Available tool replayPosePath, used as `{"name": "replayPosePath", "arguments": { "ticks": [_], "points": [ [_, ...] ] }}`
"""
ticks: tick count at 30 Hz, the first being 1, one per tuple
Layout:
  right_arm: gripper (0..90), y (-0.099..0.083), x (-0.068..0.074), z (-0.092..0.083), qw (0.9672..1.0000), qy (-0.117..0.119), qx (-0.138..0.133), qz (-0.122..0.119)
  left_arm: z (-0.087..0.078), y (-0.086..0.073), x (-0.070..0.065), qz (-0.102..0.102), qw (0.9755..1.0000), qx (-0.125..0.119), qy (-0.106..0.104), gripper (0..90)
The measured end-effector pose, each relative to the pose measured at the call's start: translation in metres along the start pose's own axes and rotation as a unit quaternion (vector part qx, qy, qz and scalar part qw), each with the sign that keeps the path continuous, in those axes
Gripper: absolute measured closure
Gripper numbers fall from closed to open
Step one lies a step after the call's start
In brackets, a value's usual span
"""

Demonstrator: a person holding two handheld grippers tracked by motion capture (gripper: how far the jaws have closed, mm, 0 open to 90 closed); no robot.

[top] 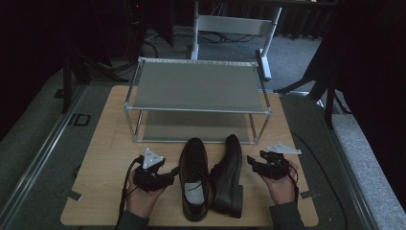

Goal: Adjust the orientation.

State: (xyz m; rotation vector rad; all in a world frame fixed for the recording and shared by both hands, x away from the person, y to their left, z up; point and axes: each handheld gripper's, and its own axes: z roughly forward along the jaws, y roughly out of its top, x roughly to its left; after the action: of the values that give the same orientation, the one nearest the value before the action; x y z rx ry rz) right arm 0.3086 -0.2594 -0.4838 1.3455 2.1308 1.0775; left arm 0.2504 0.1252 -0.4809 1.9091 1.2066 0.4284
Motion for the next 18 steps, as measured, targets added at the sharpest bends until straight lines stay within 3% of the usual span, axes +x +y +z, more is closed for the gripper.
{"name": "replayPosePath", "arguments": {
  "ticks": [4,7,9,14,18],
  "points": [
    [39.3,0.006,0.014,-0.015,0.9994,0.021,-0.021,-0.016,0.001,0.0,-0.001,0.001,1.0,0.004,0.0,40.3],
    [38.9,0.01,0.025,-0.019,0.9981,0.05,-0.028,-0.024,0.002,0.0,-0.003,0.004,1.0,0.005,0.0,40.3],
    [38.1,0.011,0.032,-0.019,0.9973,0.061,-0.024,-0.032,0.002,-0.001,-0.003,0.005,1.0,0.005,-0.001,40.3],
    [38.2,0.005,0.041,-0.009,0.9968,0.062,-0.004,-0.05,0.0,0.0,-0.004,0.006,1.0,0.002,-0.001,40.3],
    [42.9,0.0,0.038,-0.005,0.9968,0.07,0.005,-0.039,0.0,0.0,-0.004,0.006,1.0,0.003,0.0,40.3]
  ]
}}
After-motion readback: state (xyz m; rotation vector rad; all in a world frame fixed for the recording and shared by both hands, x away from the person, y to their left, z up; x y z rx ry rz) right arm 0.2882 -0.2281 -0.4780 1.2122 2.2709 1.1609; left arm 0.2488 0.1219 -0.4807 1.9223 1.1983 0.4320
